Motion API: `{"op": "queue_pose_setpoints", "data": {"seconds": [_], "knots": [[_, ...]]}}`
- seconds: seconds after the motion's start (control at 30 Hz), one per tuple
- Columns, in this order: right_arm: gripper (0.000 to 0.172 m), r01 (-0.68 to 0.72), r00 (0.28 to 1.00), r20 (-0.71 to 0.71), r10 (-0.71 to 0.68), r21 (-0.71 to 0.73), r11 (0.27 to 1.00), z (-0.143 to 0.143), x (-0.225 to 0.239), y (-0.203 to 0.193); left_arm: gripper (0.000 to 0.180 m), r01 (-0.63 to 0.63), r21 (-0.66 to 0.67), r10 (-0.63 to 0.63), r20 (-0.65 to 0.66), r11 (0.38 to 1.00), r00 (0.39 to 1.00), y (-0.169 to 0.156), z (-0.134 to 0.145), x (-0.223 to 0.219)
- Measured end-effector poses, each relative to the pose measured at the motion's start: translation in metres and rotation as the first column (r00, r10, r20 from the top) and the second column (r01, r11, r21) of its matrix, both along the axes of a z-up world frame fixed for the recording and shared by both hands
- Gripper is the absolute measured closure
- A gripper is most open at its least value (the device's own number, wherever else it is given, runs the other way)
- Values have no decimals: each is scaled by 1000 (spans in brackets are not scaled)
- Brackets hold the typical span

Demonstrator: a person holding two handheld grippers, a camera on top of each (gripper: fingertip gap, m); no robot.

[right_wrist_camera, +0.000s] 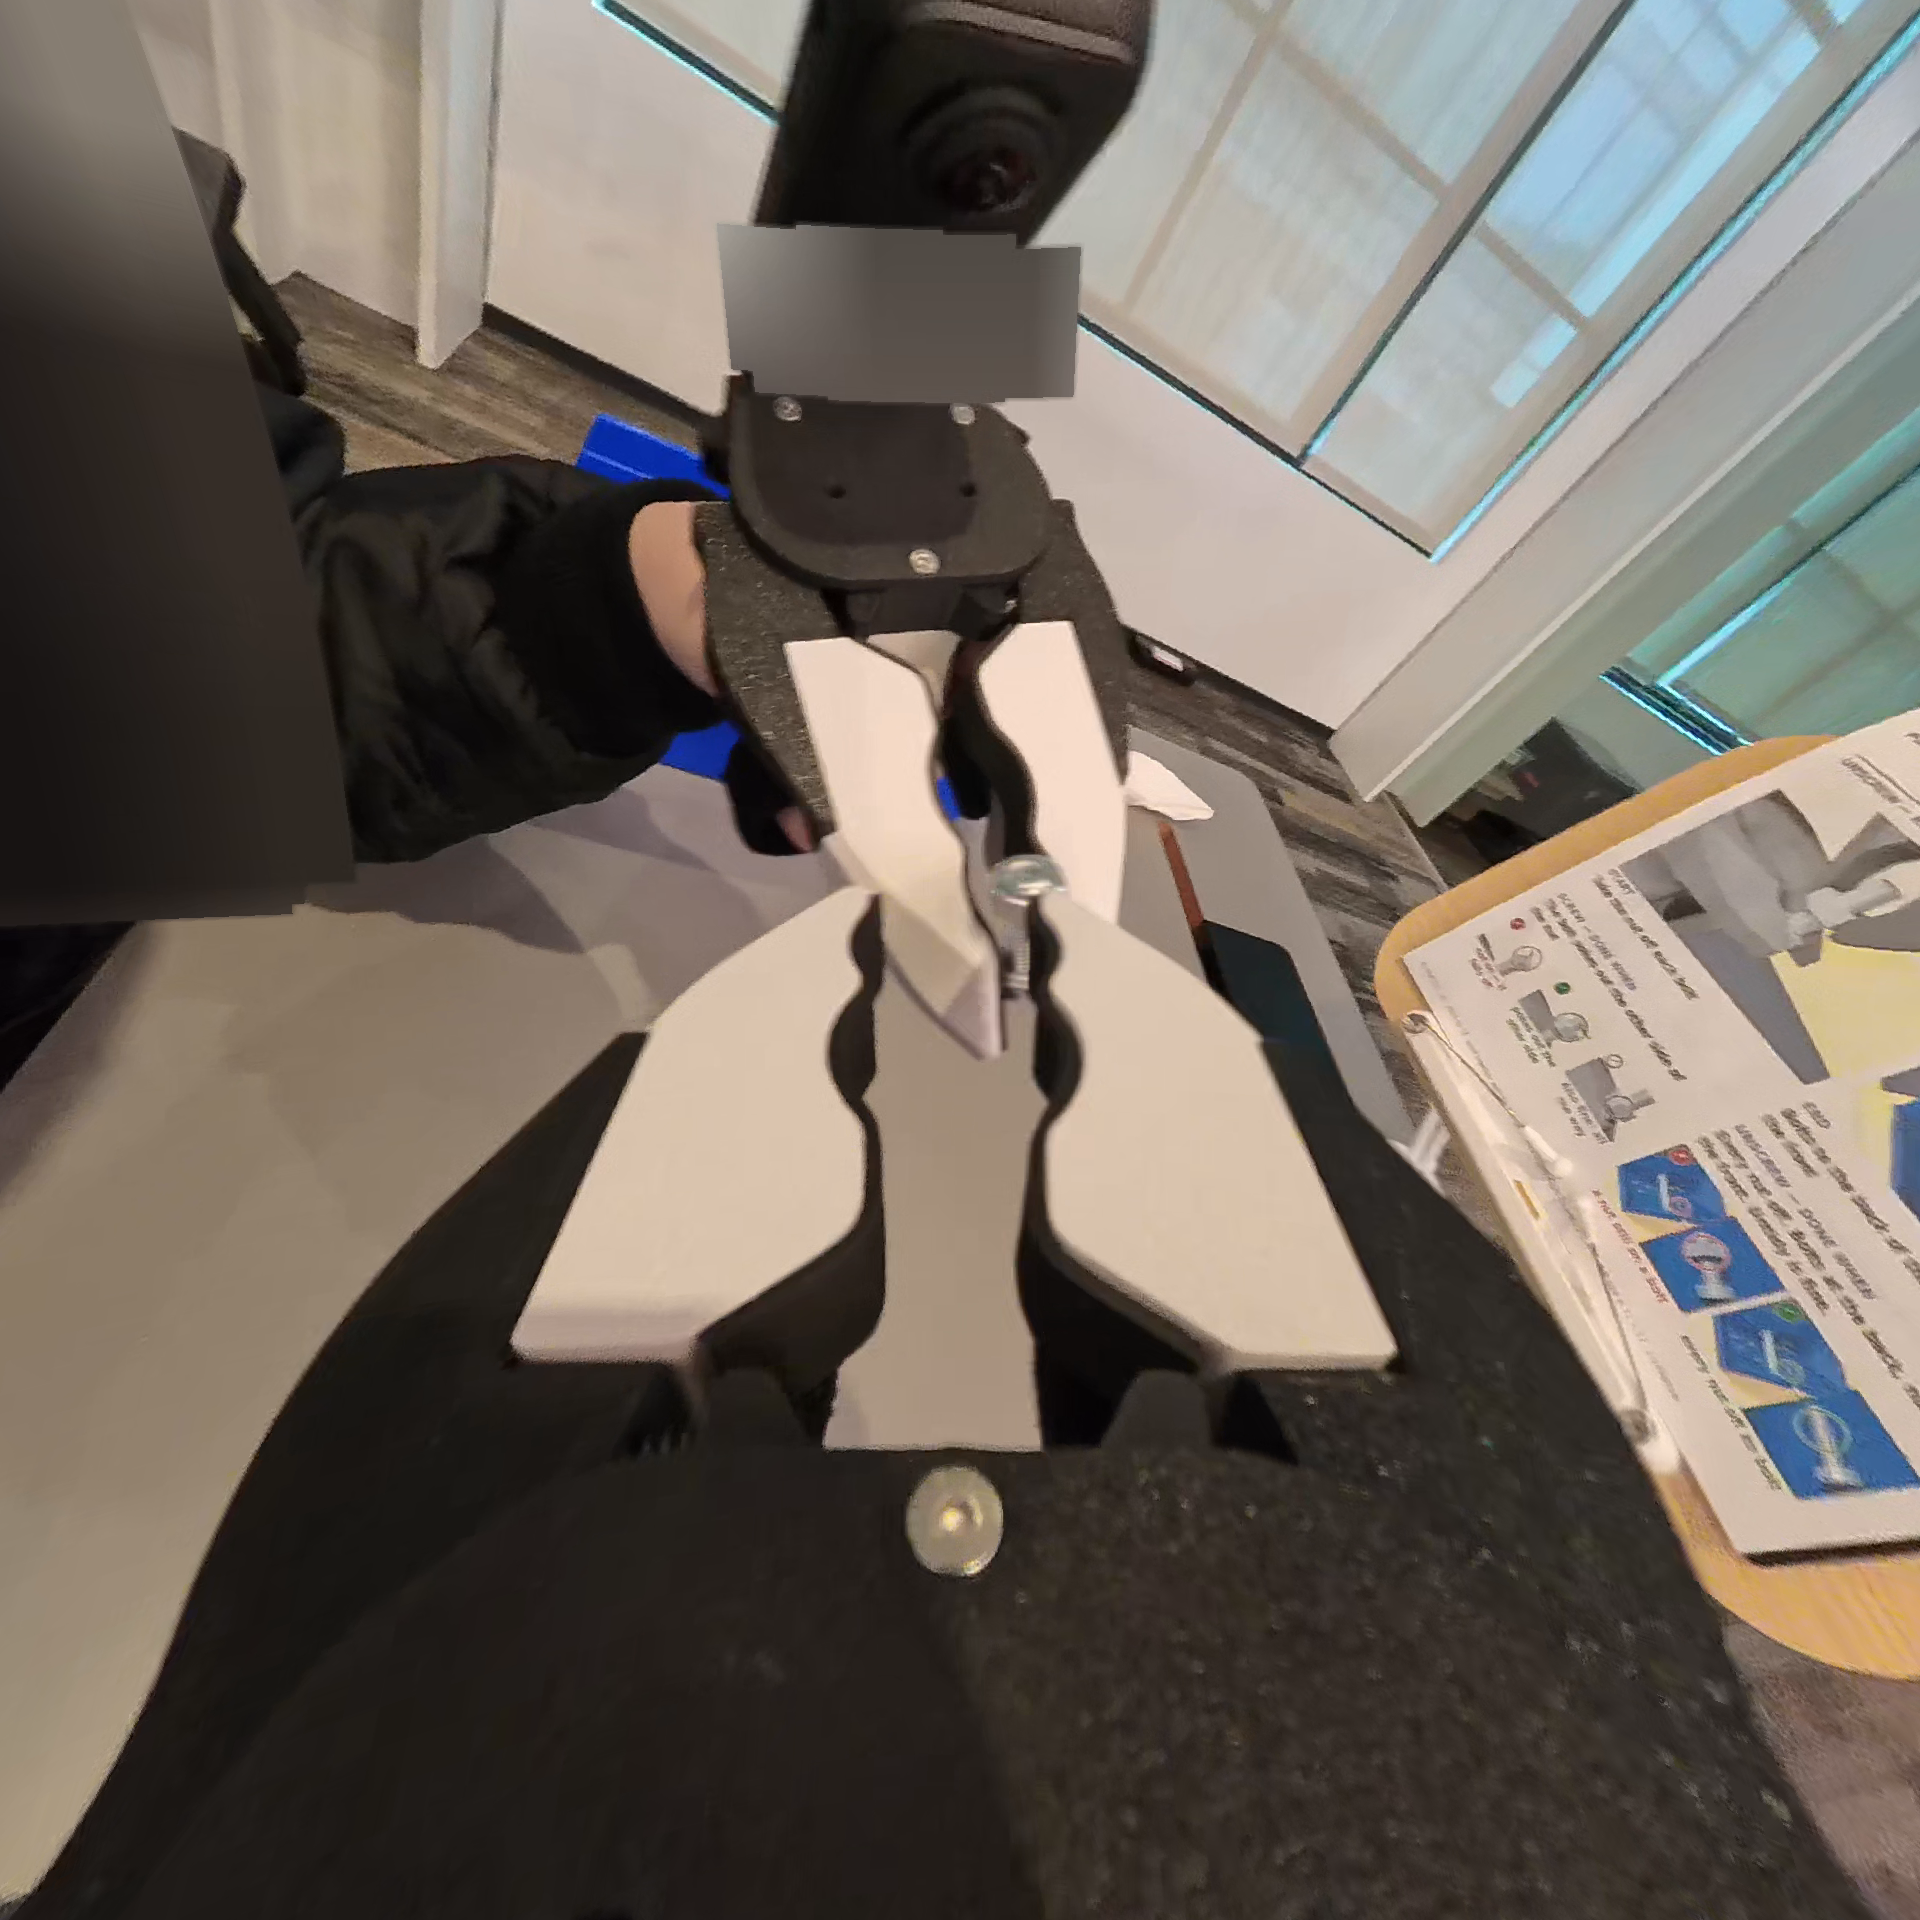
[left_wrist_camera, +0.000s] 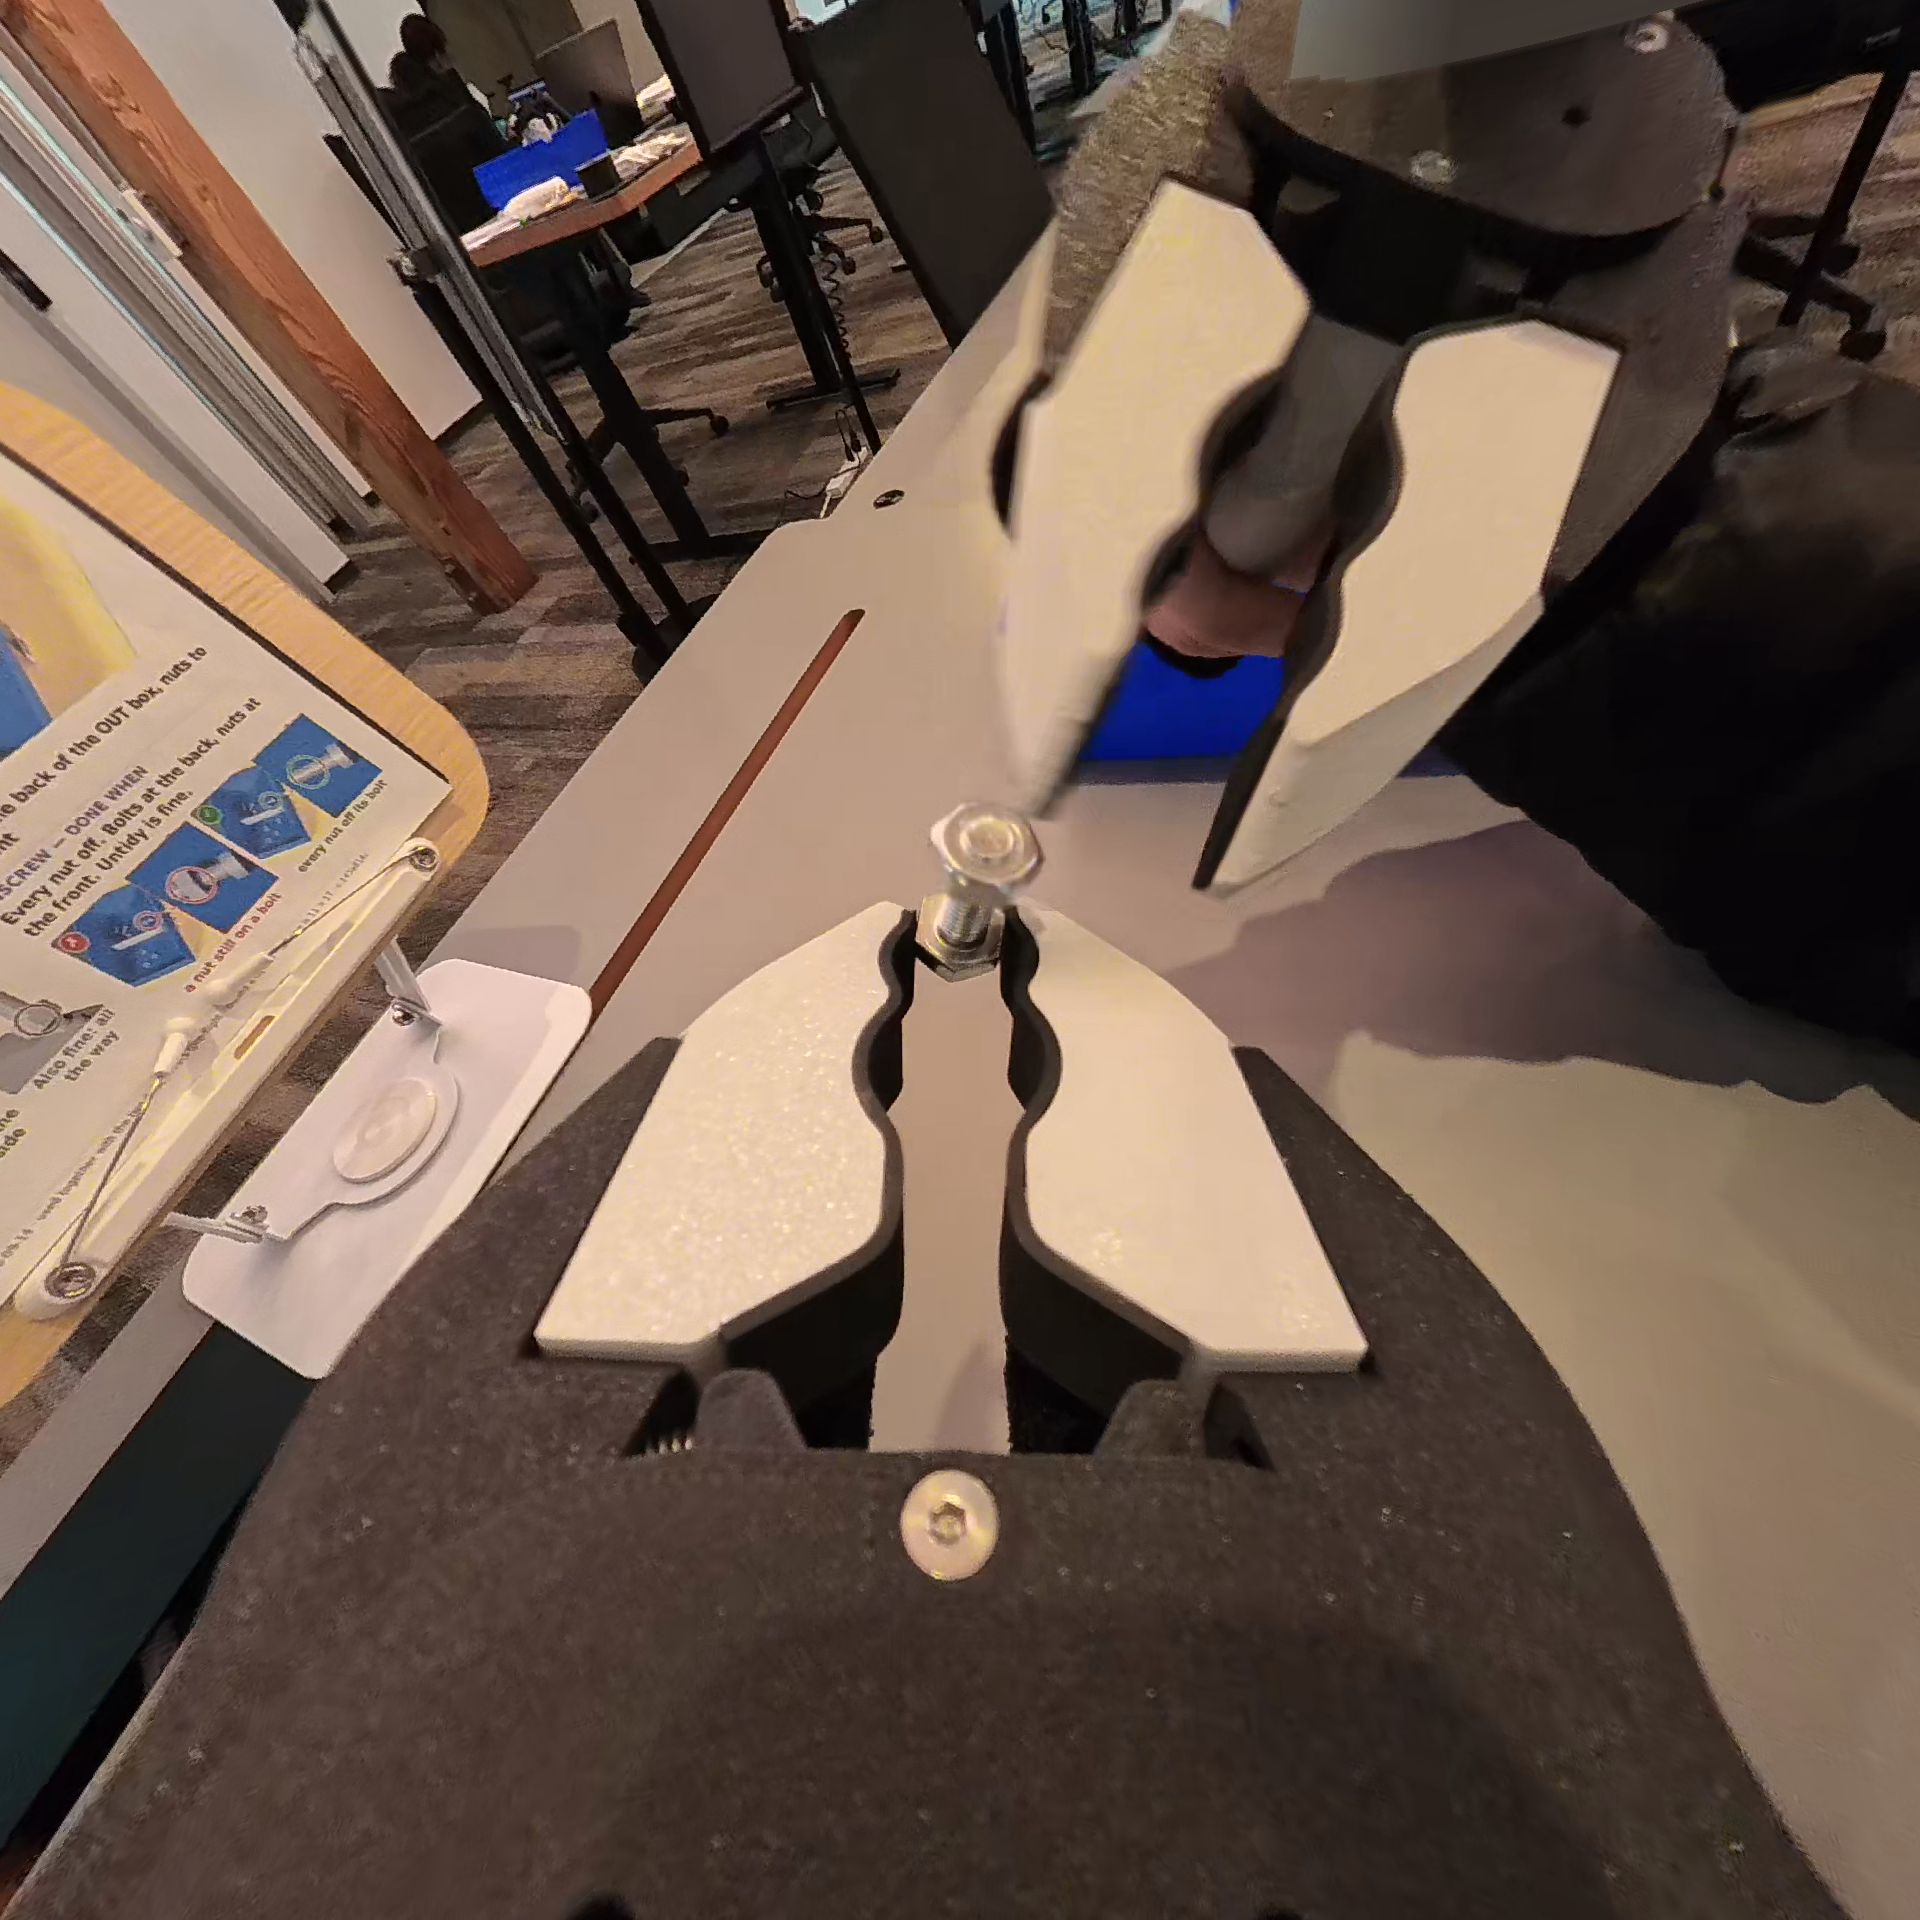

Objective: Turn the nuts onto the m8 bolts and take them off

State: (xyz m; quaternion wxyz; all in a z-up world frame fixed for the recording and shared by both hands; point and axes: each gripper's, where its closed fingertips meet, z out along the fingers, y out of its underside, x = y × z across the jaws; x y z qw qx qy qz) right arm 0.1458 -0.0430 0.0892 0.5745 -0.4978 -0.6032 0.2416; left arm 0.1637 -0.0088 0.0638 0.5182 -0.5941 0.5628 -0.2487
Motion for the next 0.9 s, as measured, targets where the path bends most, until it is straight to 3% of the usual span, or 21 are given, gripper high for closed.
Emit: {"op": "queue_pose_setpoints", "data": {"seconds": [0.07, 0.2, 0.27, 0.37, 0.43, 0.53, 0.63, 0.73, 0.8, 0.9], "knots": [[158, -18, 1000, -21, 18, -16, 1000, 4, 1, -3, 165, 3, -13, -3, 13, 1000, 1000, 0, 2, -1], [134, 32, 997, -77, -30, 18, 999, 11, -2, 6, 165, 18, -2, -18, 3, 1000, 1000, -5, 1, 2], [133, 7, 999, -50, -7, -2, 1000, 5, -5, 4, 165, 21, 0, -21, -1, 1000, 1000, -5, 0, 4], [138, -9, 1000, -15, 8, -23, 1000, 0, -2, 1, 165, 4, 0, -4, -1, 1000, 1000, -1, 0, 1], [156, -43, 999, -18, 42, -42, 998, 1, 1, -5, 165, 6, -17, -6, 19, 1000, 1000, 0, 3, -1], [144, -15, 996, -83, 13, -20, 1000, 11, 1, 0, 165, 17, -14, -16, 21, 1000, 1000, -3, 3, 0], [132, -9, 998, -61, 7, -31, 999, 6, -3, 2, 165, 24, -11, -24, 13, 1000, 1000, -5, 2, 3], [138, -27, 1000, -18, 26, -40, 999, 0, -1, -2, 165, 16, -12, -16, 9, 1000, 1000, -3, 1, 2], [154, -51, 999, -15, 50, -57, 997, 0, 1, -6, 165, 17, -19, -17, 23, 1000, 1000, -3, 3, 1], [141, -21, 997, -73, 19, -31, 999, 9, -1, 0, 165, 20, -14, -20, 22, 1000, 1000, -4, 4, 1]]}}
